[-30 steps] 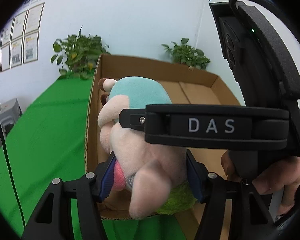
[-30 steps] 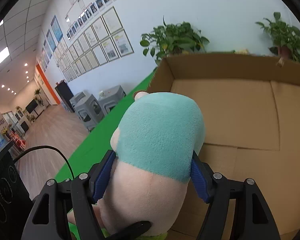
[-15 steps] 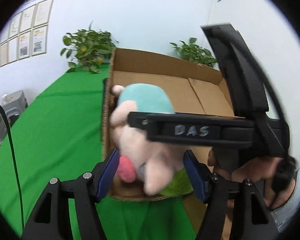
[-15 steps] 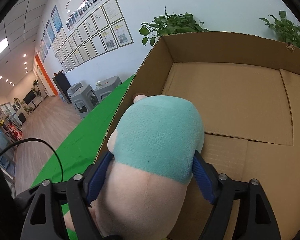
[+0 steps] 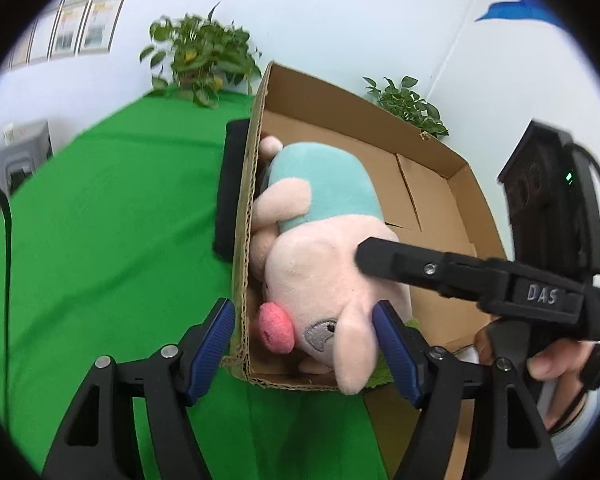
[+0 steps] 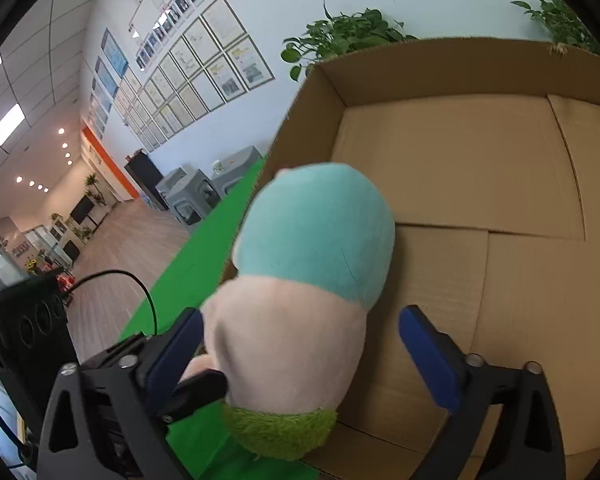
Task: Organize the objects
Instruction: 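Carry the plush toy over the cardboard tray and lower it inside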
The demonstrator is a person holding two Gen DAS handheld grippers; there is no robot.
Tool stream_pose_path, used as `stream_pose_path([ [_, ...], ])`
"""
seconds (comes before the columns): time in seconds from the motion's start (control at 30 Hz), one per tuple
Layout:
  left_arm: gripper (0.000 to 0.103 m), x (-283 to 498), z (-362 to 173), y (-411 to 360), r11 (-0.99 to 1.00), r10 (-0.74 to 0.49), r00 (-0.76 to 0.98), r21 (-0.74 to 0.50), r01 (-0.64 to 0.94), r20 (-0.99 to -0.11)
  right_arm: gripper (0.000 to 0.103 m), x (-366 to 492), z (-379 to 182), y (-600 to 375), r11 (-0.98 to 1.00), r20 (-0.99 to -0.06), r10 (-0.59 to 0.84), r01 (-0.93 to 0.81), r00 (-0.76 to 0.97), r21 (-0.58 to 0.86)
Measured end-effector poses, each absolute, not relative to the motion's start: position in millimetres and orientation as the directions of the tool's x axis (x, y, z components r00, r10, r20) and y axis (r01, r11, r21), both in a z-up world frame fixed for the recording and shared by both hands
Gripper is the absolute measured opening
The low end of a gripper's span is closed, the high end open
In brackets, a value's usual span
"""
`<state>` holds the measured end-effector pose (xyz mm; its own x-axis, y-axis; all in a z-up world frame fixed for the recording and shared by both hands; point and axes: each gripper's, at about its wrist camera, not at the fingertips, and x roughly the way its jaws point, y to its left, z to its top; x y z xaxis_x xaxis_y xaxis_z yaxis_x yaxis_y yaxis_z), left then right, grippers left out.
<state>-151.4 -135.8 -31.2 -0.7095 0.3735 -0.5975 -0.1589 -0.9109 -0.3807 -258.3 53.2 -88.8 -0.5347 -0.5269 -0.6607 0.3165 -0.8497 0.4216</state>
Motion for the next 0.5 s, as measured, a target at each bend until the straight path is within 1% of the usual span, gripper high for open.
stream_pose_path([
  [0.03,0.072,-154.0,-32.7,-138.2,-0.907,0.381,-0.703,-0.389,-0.160,-0.600,0.088,-261.0,-92.7,53.5,-0.839,-0.657,-0.543,0.310,-0.523,0.447],
  [0.07,0.070,-156.3,-33.6,-139.7,-0.905,0.387,-0.699,-0.394,-0.162,-0.601,0.081,-262.6,-95.8,52.9,-0.825,-0.648,-0.563,0.312,-0.512,0.470],
  [0.13,0.067,-157.1,-35.5,-138.8,-0.901,0.398,-0.687,-0.398,-0.171,-0.607,0.072,-264.1,-99.2,48.2,-0.814,-0.638,-0.580,0.335,-0.507,0.474],
  [0.2,0.064,-159.8,-36.5,-136.1,-0.912,0.383,-0.684,-0.374,-0.172,-0.620,0.071,-263.8,-102.1,43.1,-0.828,-0.644,-0.561,0.351,-0.521,0.437],
  [0.27,0.064,-160.8,-36.5,-132.2,-0.923,0.364,-0.685,-0.346,-0.171,-0.631,0.071,-269.6,-109.9,44.0,-0.822,-0.645,-0.569,0.339,-0.510,0.457],
  [0.37,0.062,-161.4,-35.7,-131.3,-0.926,0.357,-0.679,-0.342,-0.163,-0.641,0.071,-274.1,-115.9,45.3,-0.813,-0.639,-0.581,0.328,-0.503,0.482],
  [0.43,0.061,-162.0,-35.6,-131.8,-0.926,0.354,-0.677,-0.343,-0.157,-0.646,0.072,-274.8,-115.2,40.8,-0.829,-0.648,-0.560,0.327,-0.517,0.454],
  [0.5,0.062,-160.5,-34.7,-130.0,-0.930,0.347,-0.677,-0.329,-0.162,-0.649,0.076,-272.7,-112.9,36.9,-0.847,-0.660,-0.531,0.319,-0.532,0.425],
])
